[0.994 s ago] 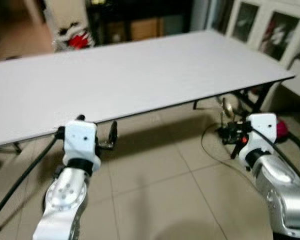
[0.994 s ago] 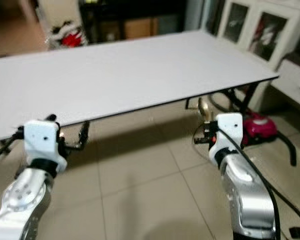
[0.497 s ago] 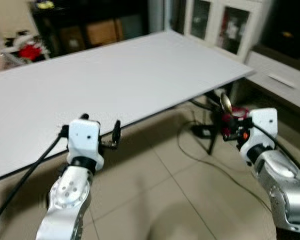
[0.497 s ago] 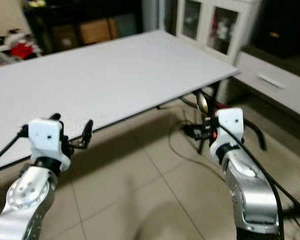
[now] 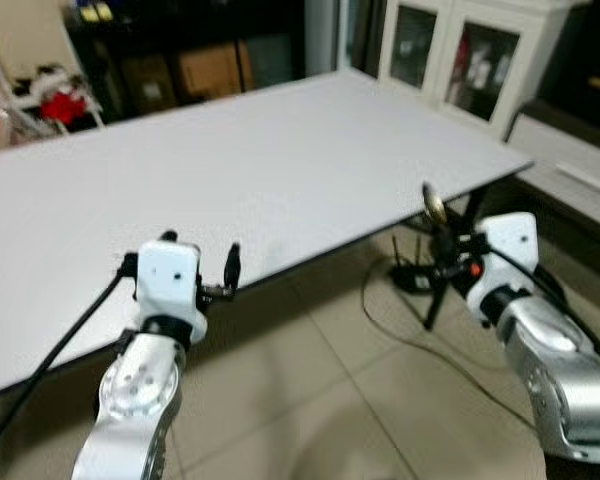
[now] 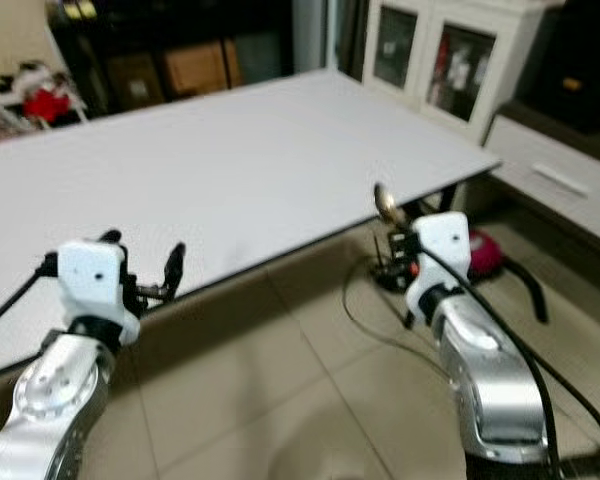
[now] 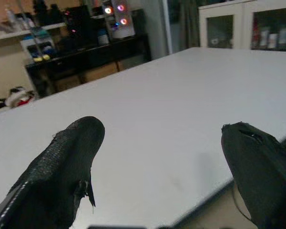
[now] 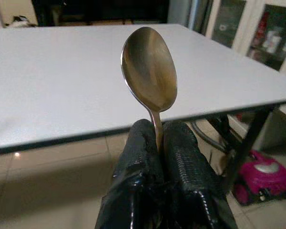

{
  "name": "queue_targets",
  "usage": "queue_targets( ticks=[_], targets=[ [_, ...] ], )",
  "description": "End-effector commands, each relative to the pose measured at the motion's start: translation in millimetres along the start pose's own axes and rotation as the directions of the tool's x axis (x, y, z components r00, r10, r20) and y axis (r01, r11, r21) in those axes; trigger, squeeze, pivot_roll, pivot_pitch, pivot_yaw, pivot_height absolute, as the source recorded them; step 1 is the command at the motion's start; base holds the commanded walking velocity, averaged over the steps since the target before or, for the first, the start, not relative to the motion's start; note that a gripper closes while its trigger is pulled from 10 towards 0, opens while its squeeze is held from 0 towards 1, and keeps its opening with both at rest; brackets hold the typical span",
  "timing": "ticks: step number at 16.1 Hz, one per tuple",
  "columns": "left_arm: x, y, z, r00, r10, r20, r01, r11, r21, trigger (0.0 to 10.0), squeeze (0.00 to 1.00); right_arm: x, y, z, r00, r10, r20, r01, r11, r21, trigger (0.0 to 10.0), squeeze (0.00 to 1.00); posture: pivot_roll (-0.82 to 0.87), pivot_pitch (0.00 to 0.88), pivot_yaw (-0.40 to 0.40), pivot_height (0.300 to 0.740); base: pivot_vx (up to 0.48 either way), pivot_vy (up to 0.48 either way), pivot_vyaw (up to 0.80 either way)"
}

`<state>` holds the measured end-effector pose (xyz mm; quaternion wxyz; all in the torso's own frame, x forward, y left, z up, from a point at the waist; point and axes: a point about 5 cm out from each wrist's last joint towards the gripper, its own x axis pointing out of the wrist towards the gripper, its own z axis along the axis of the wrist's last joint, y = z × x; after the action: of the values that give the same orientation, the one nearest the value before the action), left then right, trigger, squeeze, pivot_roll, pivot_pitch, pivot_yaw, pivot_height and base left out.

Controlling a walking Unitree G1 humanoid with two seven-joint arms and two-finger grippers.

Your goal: Setting the table

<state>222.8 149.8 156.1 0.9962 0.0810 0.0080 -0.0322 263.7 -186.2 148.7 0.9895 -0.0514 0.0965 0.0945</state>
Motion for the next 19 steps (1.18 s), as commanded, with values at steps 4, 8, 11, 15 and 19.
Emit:
queue_targets(
  ticks=[4,8,11,15,19],
  targets=[
    [-1.2,6.4,0.4,1.0,0.021,0.0,-0.021,1.0,0.021,10.0,0.0,6.0,6.3,12.7,0.998,0.05,0.045,-0.048,0.998,-0.031,10.0,0.0,-0.13,0.0,0.033,0.74,0.368,0.0,0.0],
    [-1.4,4.5,-1.1,1.0,0.018,-0.005,-0.018,1.0,0.017,10.0,0.0,10.4,6.8,15.8,0.995,0.087,0.043,-0.083,0.993,-0.082,10.0,0.0,-0.13,0.0,0.027,0.74,0.368,0.0,0.0],
    [-1.1,3.4,-1.9,1.0,0.011,-0.006,-0.01,1.0,0.02,10.0,0.0,14.5,7.9,17.6,0.993,0.111,0.037,-0.107,0.989,-0.105,10.0,0.0,-0.13,0.0,0.019,0.74,0.364,0.0,0.0],
    [-1.3,5.8,-2.8,1.0,-0.007,-0.006,0.008,0.998,0.066,10.0,0.0,19.1,13.3,8.7,0.992,0.125,-0.003,-0.125,0.989,-0.083,10.0,0.0,-0.12,0.0,0.002,0.74,0.36,0.0,0.0],
    [0.1,8.5,-2.3,1.0,-0.02,-0.007,0.02,0.997,0.078,10.0,0.0,17.9,24.1,0.2,0.985,0.164,-0.047,-0.168,0.981,-0.093,10.0,0.0,-0.12,0.0,0.023,0.74,0.35,0.0,0.0]
  ],
)
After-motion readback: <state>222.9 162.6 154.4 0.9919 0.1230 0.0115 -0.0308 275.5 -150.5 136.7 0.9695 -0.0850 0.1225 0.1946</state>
